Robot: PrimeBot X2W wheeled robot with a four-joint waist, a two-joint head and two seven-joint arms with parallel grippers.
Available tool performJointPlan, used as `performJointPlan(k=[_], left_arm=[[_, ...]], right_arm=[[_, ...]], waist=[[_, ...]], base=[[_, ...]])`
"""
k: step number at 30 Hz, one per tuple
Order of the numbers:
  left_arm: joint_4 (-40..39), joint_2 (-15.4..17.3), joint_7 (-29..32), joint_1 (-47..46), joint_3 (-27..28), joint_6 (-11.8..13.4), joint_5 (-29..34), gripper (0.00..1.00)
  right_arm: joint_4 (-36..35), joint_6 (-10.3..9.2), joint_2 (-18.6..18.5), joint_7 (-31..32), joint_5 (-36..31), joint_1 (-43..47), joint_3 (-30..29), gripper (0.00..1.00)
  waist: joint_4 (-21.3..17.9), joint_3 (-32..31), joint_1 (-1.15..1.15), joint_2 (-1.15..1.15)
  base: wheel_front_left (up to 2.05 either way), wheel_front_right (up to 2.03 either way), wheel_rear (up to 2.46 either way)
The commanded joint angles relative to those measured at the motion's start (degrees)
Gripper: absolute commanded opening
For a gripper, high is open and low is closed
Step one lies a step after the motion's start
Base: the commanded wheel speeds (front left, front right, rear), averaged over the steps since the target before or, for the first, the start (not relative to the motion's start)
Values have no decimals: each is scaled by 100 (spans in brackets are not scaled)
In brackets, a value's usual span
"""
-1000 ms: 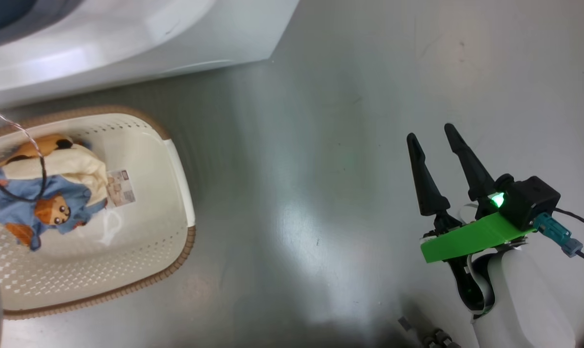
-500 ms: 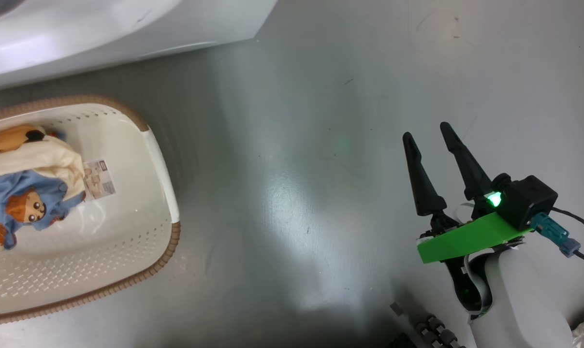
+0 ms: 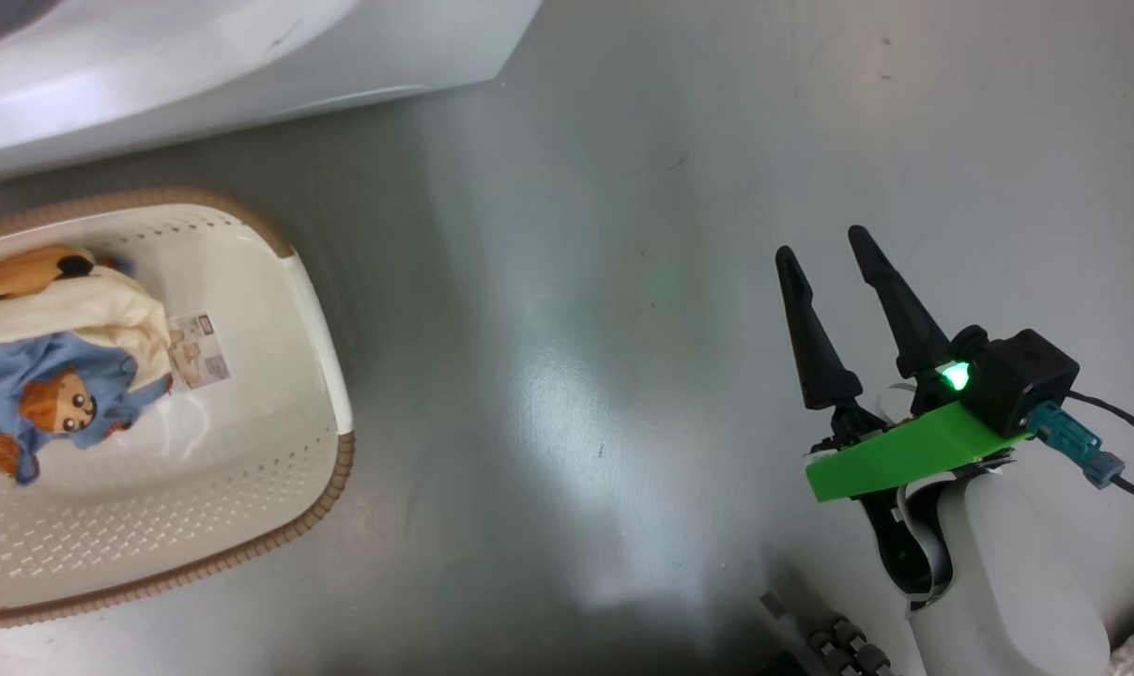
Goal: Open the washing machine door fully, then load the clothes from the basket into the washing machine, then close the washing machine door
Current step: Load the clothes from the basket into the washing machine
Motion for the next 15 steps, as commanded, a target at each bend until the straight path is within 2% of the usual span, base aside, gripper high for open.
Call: performJointPlan(k=[1, 15], left_arm=[[-71, 226, -69, -48, -8, 50, 13, 100], [-129, -13, -474, 734, 64, 117, -152, 100]], right_arm=[[-87, 9, 24, -27, 24, 140, 80, 100], [-57, 9, 24, -27, -116, 150, -102, 100]], waist=[[37, -43, 0, 0], [303, -594, 0, 0]], base=[[0, 0, 0], [0, 0, 0]])
